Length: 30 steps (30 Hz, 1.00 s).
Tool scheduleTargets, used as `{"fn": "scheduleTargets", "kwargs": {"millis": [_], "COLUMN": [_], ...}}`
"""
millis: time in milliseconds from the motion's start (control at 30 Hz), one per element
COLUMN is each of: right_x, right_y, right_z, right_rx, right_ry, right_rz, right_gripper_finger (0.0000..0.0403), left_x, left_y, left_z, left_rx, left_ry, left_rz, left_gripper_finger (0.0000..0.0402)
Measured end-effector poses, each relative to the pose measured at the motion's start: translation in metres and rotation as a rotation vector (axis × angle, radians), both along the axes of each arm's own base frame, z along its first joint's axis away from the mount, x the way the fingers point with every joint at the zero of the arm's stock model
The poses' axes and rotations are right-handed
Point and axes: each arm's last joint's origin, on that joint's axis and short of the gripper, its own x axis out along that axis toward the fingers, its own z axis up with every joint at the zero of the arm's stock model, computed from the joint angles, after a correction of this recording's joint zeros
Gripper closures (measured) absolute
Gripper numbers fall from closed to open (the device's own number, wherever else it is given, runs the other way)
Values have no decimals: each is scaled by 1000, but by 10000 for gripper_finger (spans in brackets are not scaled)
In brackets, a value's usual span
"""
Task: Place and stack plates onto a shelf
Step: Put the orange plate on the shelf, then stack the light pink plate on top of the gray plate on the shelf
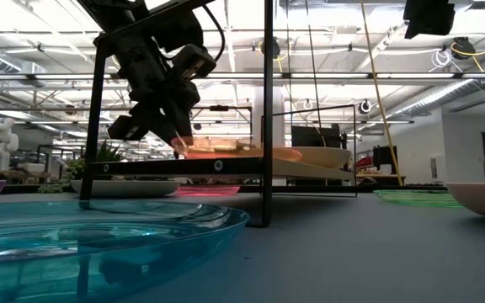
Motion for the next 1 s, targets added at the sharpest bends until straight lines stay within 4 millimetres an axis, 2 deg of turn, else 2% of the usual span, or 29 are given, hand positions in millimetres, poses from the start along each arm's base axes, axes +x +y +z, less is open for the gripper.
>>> {"fn": "scheduleTargets", "kwargs": {"millis": [167, 500, 633, 1000], "right_x": [-1, -1, -3, -10], "right_y": [0, 1, 0, 0], "right_z": [-1, -28, -38, -65], "right_rx": [-6, 58, 91, 169], "right_ry": [13, 116, 165, 302], "right_rz": [1, -68, -144, -315], "right_gripper_finger": [243, 243, 243, 243], "left_x": [0, -5, -11, -46], "left_y": [-1, -5, -6, -2], "left_z": [0, 2, 14, 55], "left_rx": [-54, -142, -136, -15], "left_ry": [-1, 16, -13, -53], "left_rz": [-9, -80, -87, -16], "left_gripper_finger": [319, 318, 318, 318]}}
